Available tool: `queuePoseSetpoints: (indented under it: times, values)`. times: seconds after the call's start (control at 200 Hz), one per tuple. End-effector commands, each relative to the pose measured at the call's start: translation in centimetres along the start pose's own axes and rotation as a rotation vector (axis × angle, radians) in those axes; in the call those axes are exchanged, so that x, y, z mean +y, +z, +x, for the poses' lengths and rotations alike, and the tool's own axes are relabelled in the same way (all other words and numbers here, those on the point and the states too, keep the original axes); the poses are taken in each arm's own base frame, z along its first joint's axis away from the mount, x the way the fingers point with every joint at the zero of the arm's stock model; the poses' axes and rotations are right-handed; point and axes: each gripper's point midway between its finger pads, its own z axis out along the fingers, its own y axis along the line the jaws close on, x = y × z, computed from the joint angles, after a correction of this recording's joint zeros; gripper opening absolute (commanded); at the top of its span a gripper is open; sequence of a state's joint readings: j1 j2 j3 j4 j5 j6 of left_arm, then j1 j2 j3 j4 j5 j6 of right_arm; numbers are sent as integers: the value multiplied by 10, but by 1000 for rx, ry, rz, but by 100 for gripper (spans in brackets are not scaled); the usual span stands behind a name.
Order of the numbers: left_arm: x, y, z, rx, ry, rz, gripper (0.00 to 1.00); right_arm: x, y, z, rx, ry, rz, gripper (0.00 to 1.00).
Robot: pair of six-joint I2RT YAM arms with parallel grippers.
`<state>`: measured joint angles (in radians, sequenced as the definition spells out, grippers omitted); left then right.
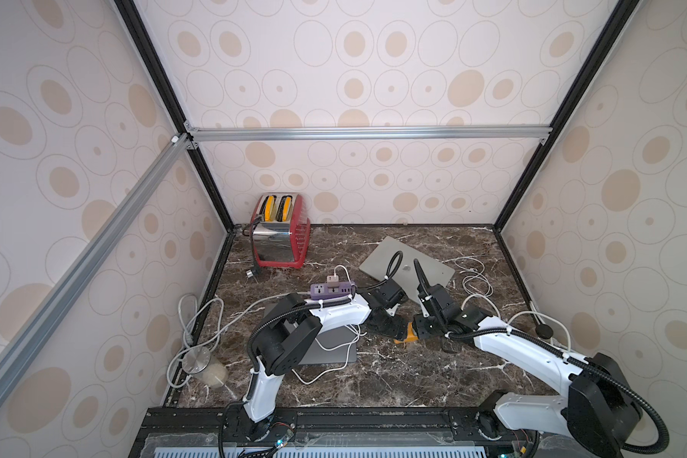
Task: Unplug the laptop charger
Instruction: Remove the plug from the socket.
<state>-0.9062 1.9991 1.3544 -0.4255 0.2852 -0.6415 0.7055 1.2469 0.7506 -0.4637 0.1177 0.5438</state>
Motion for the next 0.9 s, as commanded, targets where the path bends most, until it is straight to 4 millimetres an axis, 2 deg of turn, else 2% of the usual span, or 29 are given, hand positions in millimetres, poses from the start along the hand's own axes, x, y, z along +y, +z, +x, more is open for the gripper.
queuePoseSetpoints:
  times: [0.0,0.416,0.746,0.891]
  values:
    - [38,18,23,77,-54,-157,81,6,-3,5,7,26,-35,12]
    - [49,24,31,110,-81,-196,81,6,-16,-5,-36,-1,-38,10]
    - [50,32,35,140,-145,-138,80,9,-6,-6,-74,-21,-61,10]
    - [50,38,35,154,-165,-121,80,6,-16,-9,-80,-42,-27,10]
